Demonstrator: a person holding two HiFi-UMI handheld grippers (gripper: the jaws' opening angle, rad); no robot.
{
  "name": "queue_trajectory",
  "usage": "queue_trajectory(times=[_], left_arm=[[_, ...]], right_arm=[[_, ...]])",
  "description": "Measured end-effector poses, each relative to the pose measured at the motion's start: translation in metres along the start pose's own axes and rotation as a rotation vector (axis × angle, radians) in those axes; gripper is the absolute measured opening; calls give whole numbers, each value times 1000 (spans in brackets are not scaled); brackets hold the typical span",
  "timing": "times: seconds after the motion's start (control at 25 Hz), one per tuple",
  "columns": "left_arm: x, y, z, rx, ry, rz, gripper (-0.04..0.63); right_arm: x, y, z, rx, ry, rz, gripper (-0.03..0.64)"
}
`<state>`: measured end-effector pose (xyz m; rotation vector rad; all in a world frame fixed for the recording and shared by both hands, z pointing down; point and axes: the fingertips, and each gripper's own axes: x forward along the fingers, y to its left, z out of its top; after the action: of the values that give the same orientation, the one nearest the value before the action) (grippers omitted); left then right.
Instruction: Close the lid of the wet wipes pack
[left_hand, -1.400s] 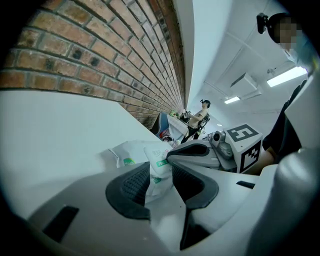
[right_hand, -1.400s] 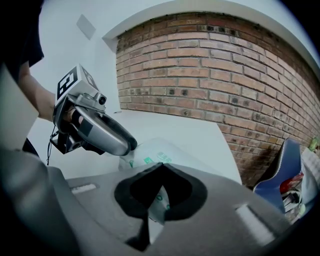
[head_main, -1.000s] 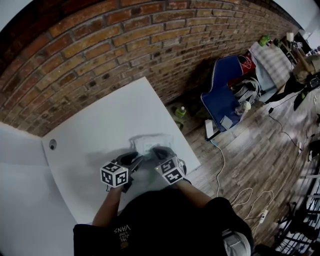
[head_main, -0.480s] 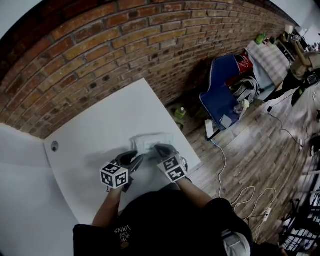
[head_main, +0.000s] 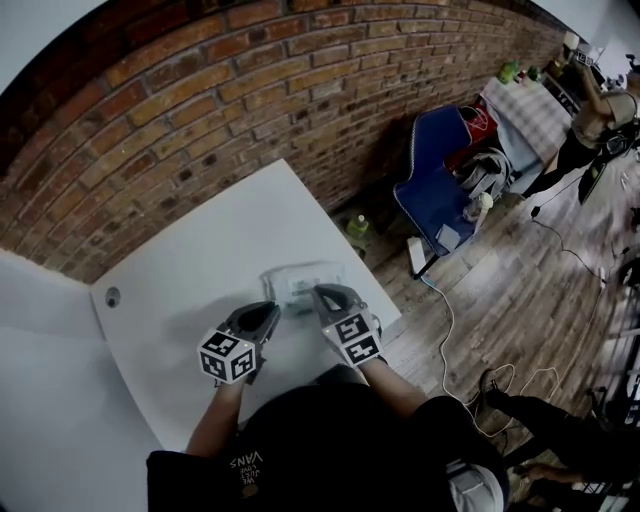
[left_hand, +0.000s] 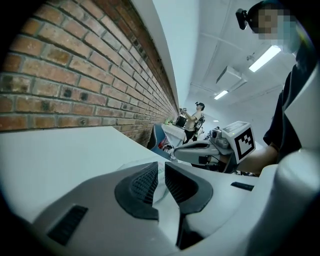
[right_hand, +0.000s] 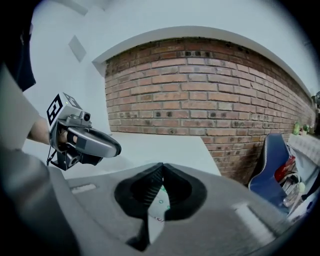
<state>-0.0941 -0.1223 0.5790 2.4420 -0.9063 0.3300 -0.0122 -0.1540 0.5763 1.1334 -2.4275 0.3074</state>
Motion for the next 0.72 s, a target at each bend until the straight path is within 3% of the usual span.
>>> queue_trajectory(times=[0.24, 0.72], left_arm=[[-11, -9, 13, 60, -39, 1, 34], [-44, -27, 29, 106, -120, -19, 20]], right_arm=[[-15, 4, 8, 15, -33, -32, -2], [-56, 24, 30, 23, -124, -87, -2]])
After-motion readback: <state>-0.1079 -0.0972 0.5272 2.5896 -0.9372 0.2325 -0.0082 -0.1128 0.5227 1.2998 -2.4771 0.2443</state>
